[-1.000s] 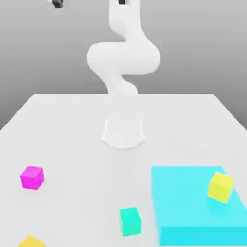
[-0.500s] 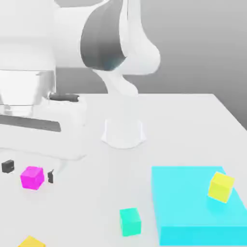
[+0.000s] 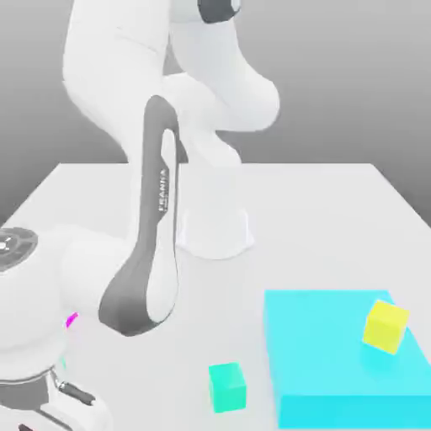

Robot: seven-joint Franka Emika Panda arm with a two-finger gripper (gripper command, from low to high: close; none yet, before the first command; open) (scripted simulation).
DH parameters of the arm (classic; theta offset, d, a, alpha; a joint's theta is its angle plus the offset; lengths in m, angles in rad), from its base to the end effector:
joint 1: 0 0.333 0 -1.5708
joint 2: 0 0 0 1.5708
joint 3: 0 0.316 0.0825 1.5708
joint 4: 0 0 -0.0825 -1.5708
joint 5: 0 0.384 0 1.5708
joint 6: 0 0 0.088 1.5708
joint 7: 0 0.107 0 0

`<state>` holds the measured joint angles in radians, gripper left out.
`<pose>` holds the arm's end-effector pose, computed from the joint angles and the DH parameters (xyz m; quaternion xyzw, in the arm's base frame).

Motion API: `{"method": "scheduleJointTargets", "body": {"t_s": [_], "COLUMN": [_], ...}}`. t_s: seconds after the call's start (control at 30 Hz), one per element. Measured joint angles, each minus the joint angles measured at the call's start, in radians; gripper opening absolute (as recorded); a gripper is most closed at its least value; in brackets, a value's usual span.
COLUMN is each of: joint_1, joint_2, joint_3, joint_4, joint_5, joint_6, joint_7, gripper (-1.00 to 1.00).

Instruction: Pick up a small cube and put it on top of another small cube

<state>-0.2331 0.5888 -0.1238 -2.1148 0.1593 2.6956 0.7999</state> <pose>0.5310 -0.2058 0.1322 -0.8021 0.5972 -0.0003 0.0000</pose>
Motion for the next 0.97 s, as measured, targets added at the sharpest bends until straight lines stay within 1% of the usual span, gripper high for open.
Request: {"method": "scheduleJointTargets", "body": {"t_s": [0.13,0.27,0.5,0.67,0.73,0.83,0.87,0.97], "joint_1": [0.001,0.022,0.135,0.228,0.242,0.243,0.244,0.244], "joint_2": [-0.003,-0.126,-0.356,-0.517,-0.506,-0.415,-0.381,-0.381], "joint_3": [-0.001,-0.025,0.061,0.143,0.150,0.149,0.147,0.147], "joint_4": [-0.001,-0.032,-0.269,-0.450,-0.479,-0.483,-0.482,-0.482], "joint_5": [0.000,-0.028,-0.123,-0.158,-0.162,-0.171,-0.174,-0.174], "joint_6": [-0.003,-0.094,-0.081,-0.060,-0.019,0.076,0.108,0.108], "joint_7": [0.000,0.017,-0.059,-0.146,-0.164,-0.164,-0.162,-0.162], "gripper": [-1.00,-1.00,-1.00,-1.00,-1.00,-1.00,1.00,1.00]}}
